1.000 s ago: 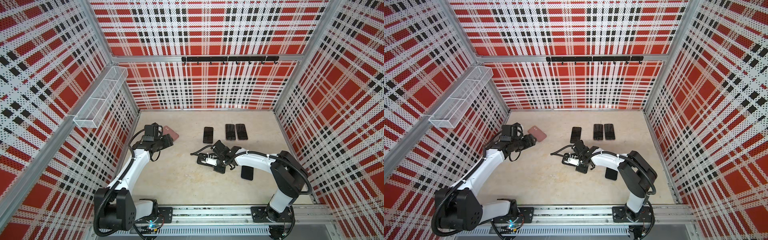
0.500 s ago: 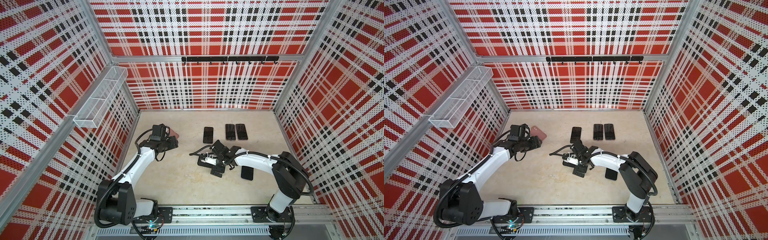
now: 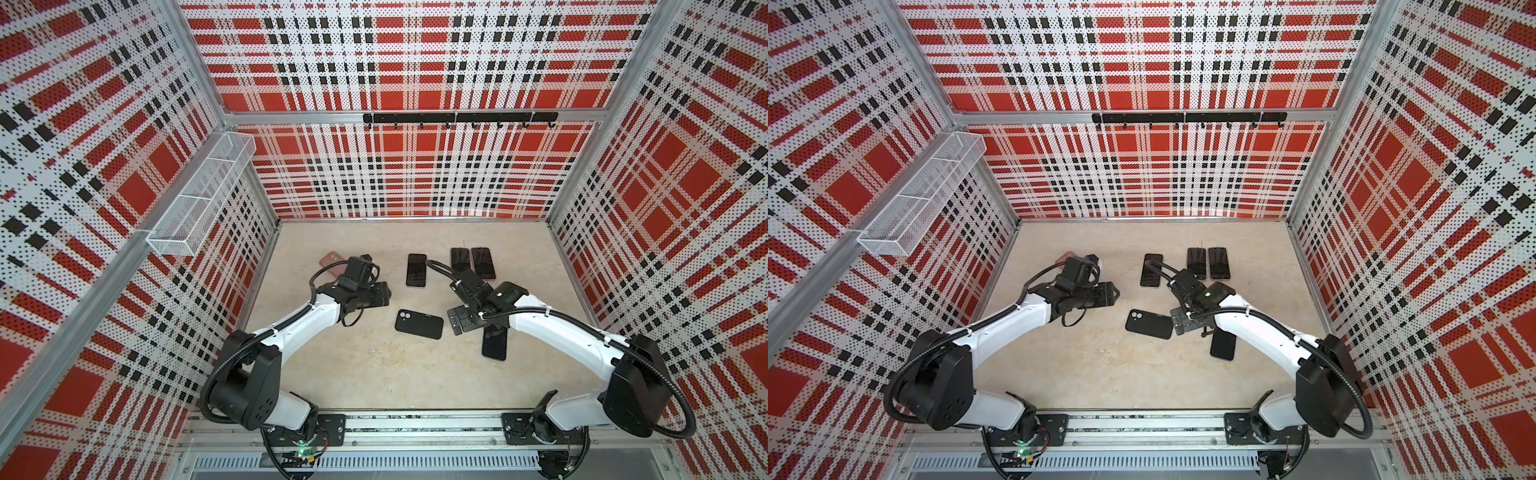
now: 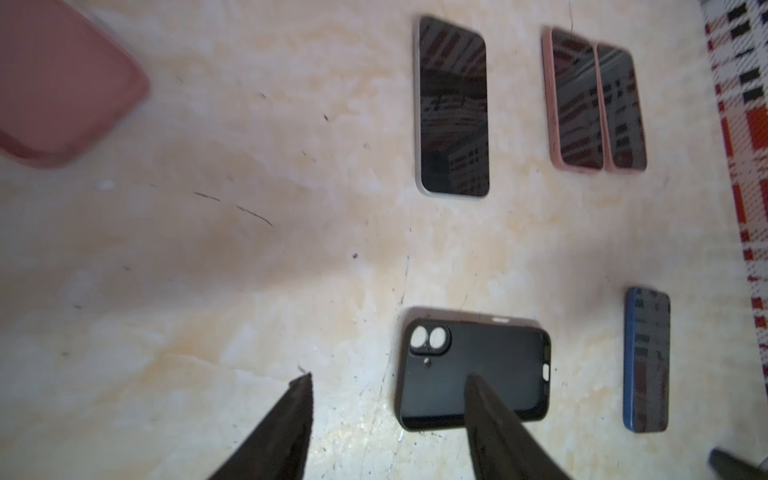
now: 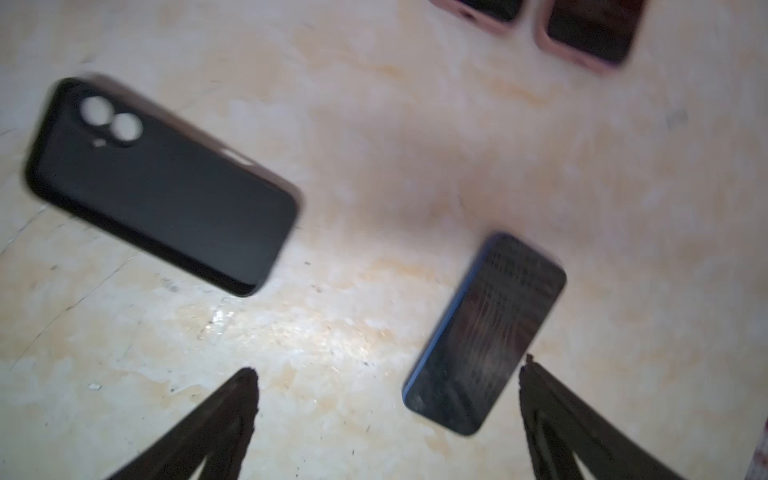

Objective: Put the phone into the phone case
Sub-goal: 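Set the black case down, release it, and clamp its rim with the left gripper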

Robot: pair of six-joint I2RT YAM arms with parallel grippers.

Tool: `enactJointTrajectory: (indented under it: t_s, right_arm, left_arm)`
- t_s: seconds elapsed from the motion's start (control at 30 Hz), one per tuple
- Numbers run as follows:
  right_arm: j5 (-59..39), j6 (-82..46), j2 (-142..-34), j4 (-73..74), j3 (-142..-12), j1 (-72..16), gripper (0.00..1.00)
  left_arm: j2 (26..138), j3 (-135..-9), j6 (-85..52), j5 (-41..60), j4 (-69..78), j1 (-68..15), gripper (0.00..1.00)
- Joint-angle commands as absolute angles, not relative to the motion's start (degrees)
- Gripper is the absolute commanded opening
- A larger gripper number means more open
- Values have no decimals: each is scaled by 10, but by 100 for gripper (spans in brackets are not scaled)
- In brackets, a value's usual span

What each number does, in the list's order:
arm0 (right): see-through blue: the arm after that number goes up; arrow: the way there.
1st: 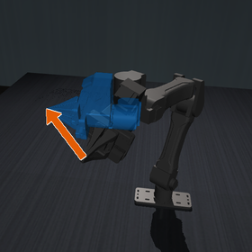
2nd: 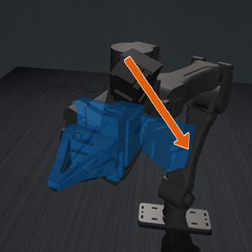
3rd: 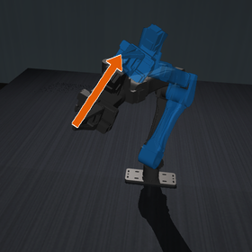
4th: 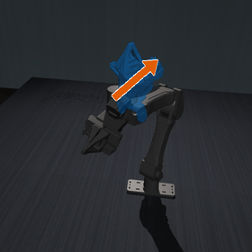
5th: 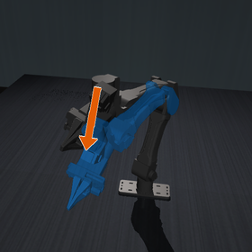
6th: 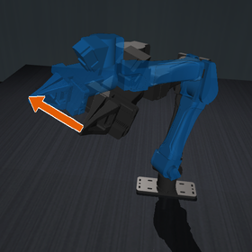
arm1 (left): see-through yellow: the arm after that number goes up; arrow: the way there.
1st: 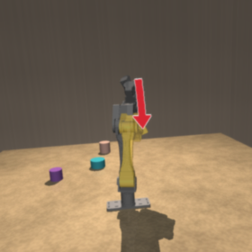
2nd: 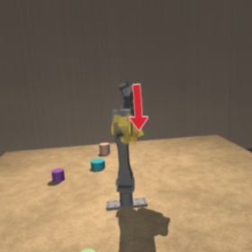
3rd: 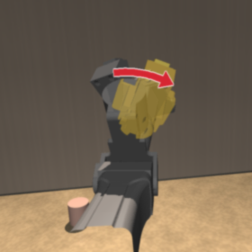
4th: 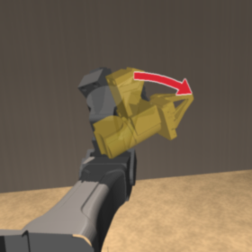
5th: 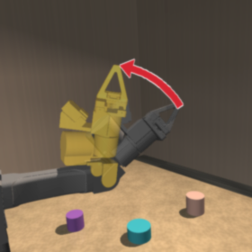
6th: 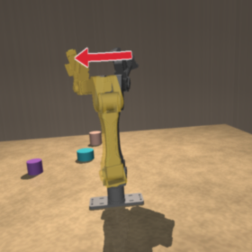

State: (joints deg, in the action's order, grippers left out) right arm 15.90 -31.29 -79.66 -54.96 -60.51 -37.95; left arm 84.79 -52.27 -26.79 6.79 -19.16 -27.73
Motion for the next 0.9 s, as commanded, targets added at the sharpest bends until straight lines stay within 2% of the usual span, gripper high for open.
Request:
enactJointTrajectory:
  t_s: [0.0,0.13,0.33,0.63,0.87]
  right_arm:
    - [164,-469,-762,-648,-576,-345,100]
    - [123,-490,-751,-621,-538,-317,100]
    - [53,-454,-764,-554,-482,-256,99]
    - [29,-383,-824,-492,-465,-191,97]
    - [26,-350,-872,-473,-475,-182,96]
  left_arm:
    - [866,-501,-277,55,-177,-304,58]
    - [875,-475,-292,58,-155,-331,56]
    - [897,-465,-313,54,-140,-359,50]
    - [934,-478,-325,33,-134,-374,43]
    - [964,-498,-323,26,-136,-377,40]
